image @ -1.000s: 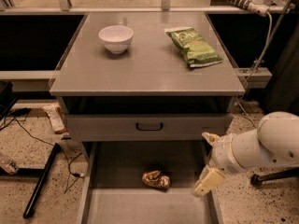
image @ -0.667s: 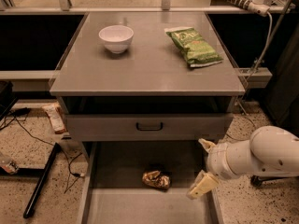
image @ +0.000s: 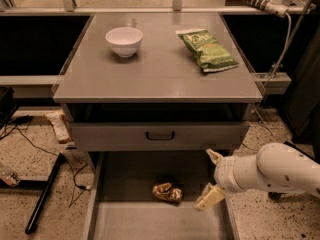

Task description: Pick orange can from middle drawer and place on counter

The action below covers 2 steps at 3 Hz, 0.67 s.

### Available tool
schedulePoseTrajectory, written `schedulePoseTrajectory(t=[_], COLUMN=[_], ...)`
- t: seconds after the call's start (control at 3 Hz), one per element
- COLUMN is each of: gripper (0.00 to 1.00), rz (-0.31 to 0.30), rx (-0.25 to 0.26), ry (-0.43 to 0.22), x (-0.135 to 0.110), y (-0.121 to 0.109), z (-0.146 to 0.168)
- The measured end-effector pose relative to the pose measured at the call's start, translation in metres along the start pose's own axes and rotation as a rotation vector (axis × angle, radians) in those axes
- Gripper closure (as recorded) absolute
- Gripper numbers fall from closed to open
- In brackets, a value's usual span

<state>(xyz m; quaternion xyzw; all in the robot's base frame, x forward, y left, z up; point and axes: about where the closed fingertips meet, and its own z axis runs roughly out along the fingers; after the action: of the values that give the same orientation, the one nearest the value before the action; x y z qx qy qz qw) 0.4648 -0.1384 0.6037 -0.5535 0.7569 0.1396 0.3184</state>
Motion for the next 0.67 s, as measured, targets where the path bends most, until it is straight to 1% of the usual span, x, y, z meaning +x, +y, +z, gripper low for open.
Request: schedulePoseTrajectory(t=[0.33, 0.67], gripper=[0.0, 0.0], rz=[-0.041, -0.074], rx=[0.057, 0.082], ry=[-0.069, -0.132], x=[0.005, 0.016], y=[-0.019, -0.03], z=[0.027, 0.052])
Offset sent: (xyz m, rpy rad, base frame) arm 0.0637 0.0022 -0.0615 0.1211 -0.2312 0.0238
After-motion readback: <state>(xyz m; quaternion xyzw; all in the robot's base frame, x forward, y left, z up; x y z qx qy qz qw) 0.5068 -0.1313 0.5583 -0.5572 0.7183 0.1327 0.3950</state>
